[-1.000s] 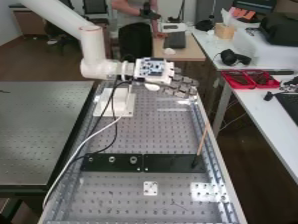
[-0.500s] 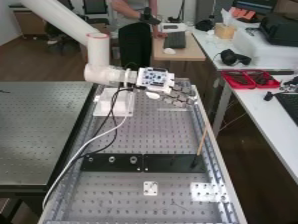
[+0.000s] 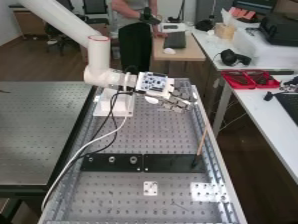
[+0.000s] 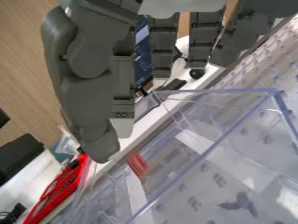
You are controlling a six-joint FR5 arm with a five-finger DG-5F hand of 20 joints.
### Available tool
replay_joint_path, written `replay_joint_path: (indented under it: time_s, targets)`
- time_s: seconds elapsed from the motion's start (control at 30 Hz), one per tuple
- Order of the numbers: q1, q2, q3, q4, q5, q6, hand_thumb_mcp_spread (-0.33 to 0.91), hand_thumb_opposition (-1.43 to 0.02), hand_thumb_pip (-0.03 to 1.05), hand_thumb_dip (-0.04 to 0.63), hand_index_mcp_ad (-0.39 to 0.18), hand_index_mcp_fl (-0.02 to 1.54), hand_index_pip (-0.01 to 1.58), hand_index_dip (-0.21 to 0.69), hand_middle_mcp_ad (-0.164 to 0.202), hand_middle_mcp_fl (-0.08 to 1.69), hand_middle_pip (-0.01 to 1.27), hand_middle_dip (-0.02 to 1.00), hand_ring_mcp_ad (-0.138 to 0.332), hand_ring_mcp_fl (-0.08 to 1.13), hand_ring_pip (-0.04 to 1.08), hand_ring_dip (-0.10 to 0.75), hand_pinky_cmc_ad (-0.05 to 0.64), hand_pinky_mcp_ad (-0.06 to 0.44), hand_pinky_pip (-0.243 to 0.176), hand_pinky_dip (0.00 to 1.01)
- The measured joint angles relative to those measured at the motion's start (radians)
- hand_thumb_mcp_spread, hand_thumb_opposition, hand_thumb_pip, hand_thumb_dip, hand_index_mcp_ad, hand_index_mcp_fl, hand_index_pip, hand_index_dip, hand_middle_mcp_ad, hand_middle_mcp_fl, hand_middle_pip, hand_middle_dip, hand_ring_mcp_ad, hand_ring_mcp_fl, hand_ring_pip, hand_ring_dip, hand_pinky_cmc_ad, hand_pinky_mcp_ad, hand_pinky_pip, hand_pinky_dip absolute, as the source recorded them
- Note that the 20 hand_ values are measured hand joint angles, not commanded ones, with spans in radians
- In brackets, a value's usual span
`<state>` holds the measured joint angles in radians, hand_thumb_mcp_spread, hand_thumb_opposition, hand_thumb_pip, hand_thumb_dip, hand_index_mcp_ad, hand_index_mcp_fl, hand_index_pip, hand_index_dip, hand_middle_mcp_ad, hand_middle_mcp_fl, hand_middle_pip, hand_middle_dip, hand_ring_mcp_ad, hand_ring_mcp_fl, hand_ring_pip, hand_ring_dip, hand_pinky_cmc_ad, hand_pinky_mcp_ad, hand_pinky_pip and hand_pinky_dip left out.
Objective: Grab the pcb board and place it in the clear container
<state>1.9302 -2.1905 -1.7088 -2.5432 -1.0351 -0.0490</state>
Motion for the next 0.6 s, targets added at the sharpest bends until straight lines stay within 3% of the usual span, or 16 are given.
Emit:
replay_joint_path:
  time_s: [0.07, 0.37, 0.6]
  targets:
    - [-0.001, 0.001, 0.000, 0.001, 0.000, 0.002, 0.66, -0.85, 0.38, 0.274, -0.145, 0.36, 1.16, 0.225, 0.077, 0.15, 0.13, 0.17, 0.183, 0.08, 0.10, 0.058, 0.328, 0.150, -0.063, 0.18]
    - [-0.009, 0.022, -0.018, 0.016, 0.006, 0.011, 0.62, -0.83, 0.40, 0.271, -0.145, 0.32, 1.13, 0.225, 0.075, 0.12, 0.13, 0.17, 0.187, 0.06, 0.10, 0.058, 0.328, 0.150, -0.063, 0.18]
    - [-0.028, 0.146, -0.092, 0.057, 0.024, -0.050, 0.59, -0.81, 0.38, 0.274, -0.145, 0.32, 0.99, 0.230, 0.075, 0.12, 0.13, 0.17, 0.185, 0.06, 0.10, 0.058, 0.332, 0.150, -0.063, 0.18]
